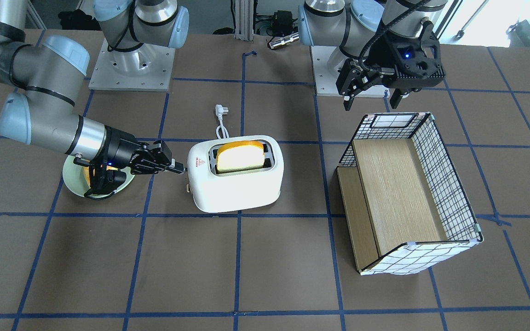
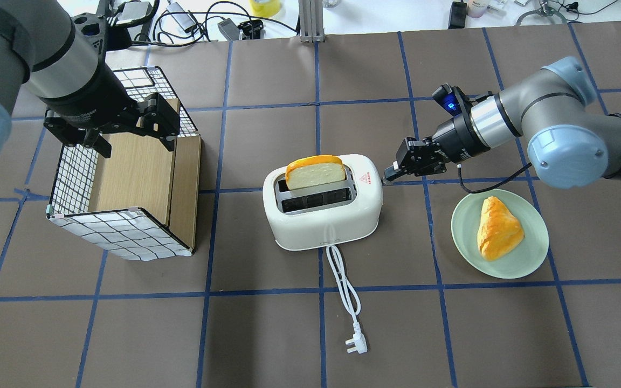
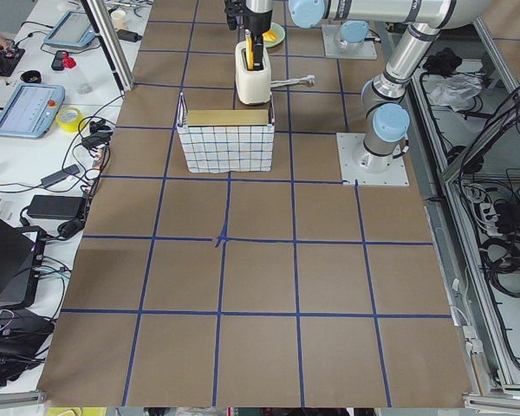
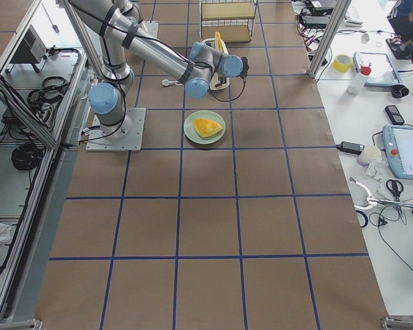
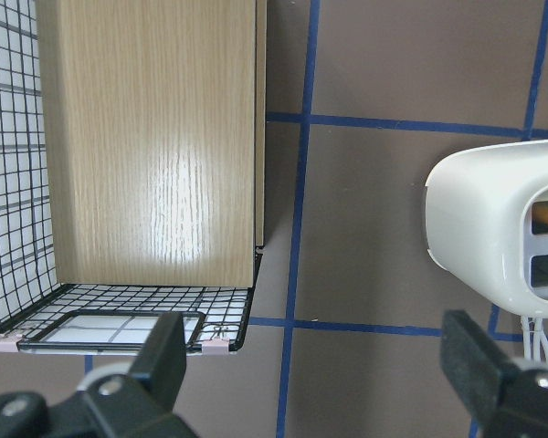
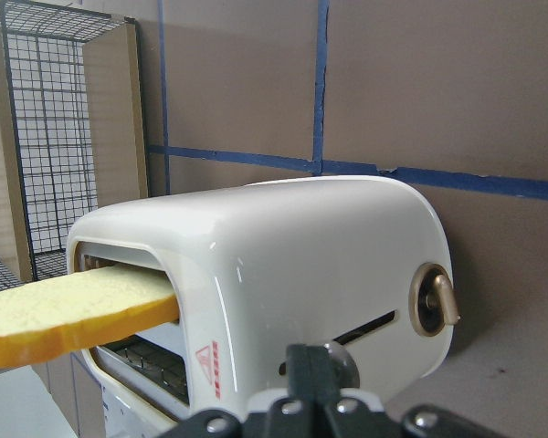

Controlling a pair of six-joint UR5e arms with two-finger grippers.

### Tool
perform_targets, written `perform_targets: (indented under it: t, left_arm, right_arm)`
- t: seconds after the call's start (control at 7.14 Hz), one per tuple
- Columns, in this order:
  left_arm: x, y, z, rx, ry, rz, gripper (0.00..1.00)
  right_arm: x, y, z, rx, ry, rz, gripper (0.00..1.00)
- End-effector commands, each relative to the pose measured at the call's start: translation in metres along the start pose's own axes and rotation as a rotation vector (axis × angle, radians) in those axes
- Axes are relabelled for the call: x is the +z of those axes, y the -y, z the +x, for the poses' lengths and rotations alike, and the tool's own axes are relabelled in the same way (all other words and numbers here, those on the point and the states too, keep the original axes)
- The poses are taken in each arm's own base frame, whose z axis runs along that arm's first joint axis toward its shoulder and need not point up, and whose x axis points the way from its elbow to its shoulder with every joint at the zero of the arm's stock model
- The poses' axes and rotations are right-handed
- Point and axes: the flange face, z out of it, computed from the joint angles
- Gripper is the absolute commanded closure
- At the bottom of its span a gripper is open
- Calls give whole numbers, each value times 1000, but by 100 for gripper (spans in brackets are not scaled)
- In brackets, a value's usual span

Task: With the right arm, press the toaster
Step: 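Press the toaster lever down with the right gripper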

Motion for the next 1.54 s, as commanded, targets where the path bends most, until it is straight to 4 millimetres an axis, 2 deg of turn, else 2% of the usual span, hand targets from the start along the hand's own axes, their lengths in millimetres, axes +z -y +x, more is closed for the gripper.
perform_targets:
  t: [0.0,0.42,0.98,1.12,1.4]
  left_arm:
    - [0,0,0,0,0,0,0]
    - [0,0,0,0,0,0,0]
    - [0,0,0,0,0,0,0]
    - [0,0,0,0,0,0,0]
    - [0,0,0,0,0,0,0]
  right_arm:
    - [4,3,6,-3,-1,2,100]
    - [18,5,22,-21,-8,15,100]
    - [21,5,26,-31,-12,13,100]
    - [16,5,21,-24,-29,19,100]
    - [-3,2,5,117,-82,49,100]
